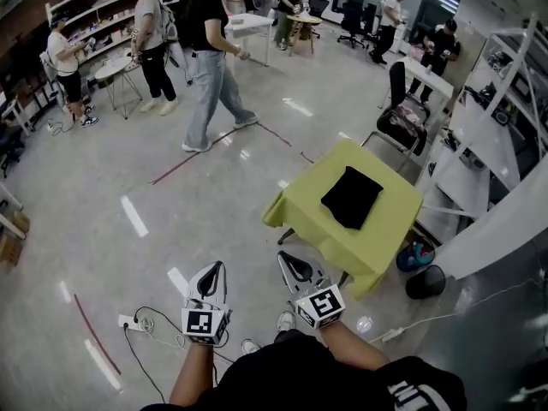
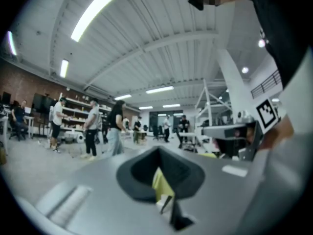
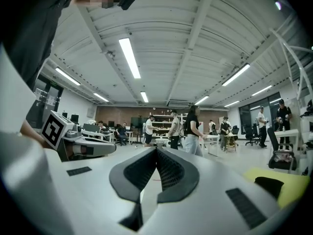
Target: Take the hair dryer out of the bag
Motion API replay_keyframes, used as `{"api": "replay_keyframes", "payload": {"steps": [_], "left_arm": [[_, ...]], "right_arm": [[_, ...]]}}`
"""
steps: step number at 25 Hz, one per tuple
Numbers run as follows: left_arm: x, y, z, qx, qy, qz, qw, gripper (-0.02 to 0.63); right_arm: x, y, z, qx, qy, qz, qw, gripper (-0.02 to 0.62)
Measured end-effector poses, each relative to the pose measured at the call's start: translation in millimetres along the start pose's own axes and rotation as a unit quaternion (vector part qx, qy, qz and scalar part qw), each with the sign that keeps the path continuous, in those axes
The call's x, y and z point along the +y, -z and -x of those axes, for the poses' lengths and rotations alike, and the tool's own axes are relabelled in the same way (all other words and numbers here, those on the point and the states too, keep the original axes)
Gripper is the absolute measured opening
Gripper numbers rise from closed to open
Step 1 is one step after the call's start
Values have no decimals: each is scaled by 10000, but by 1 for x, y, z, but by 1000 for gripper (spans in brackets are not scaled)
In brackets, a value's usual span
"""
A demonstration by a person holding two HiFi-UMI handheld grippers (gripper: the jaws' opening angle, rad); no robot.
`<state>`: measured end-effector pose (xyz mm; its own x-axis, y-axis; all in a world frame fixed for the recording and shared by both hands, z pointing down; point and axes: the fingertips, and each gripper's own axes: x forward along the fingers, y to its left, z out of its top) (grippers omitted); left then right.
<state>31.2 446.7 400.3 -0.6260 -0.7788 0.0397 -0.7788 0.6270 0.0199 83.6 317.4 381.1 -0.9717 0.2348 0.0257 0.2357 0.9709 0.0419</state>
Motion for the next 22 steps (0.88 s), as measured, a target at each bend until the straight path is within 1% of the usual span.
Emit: {"api": "replay_keyframes", "payload": {"steps": [5, 8, 13, 18, 22], "left_arm": [[-10, -11, -30, 36, 285, -63, 9996, 6], [-9, -13, -54, 19, 371, -67, 9993, 6], [-7, -12, -100, 131, 471, -172, 9987, 6], [-10, -21, -148, 127, 625, -208, 9977, 6], [-16, -24, -180, 115, 638, -225, 9976, 6]], "right_arm": [[-26, -5, -11, -97, 153, 32, 9998, 6], [-46, -12, -22, -181, 198, 24, 9996, 6], [-81, -27, -36, -589, 100, 26, 9982, 6], [-124, -28, -54, -625, 215, 5, 9978, 6], [-153, -23, -60, -645, 159, -148, 9977, 6]]}}
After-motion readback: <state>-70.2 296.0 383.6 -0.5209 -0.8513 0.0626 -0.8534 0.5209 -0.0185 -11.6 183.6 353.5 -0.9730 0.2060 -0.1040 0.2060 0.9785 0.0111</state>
